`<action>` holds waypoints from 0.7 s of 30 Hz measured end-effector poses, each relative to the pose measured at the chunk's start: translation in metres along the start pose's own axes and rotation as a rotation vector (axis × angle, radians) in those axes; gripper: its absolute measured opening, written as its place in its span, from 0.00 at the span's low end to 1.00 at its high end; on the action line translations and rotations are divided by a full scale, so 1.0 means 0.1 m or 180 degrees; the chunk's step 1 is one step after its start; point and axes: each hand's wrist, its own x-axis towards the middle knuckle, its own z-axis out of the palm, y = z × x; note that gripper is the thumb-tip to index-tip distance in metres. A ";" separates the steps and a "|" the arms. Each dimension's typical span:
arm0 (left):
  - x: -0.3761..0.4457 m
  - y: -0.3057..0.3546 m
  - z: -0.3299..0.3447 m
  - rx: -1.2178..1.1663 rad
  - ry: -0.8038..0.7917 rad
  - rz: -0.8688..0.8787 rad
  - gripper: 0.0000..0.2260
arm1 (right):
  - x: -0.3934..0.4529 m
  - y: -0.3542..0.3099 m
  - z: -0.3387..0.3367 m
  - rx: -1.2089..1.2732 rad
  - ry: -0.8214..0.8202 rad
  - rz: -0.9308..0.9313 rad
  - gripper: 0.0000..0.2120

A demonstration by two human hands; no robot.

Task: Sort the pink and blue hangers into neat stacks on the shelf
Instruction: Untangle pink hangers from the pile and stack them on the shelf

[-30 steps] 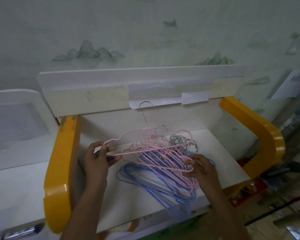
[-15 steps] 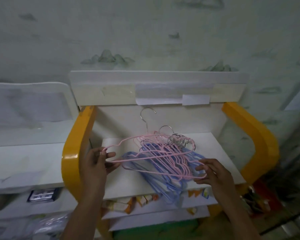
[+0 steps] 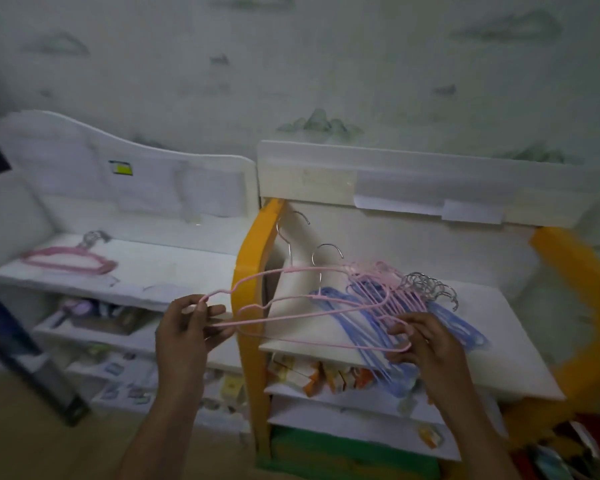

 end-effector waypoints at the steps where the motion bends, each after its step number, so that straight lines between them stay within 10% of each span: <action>1: 0.01 0.02 -0.12 -0.0001 0.0057 0.0019 0.07 | 0.01 -0.01 0.12 0.0029 -0.0067 -0.0015 0.08; 21: 1.09 0.70 -3.24 0.0236 0.0976 0.0103 0.08 | -0.21 -0.21 3.67 -0.0041 -0.0618 0.0026 0.08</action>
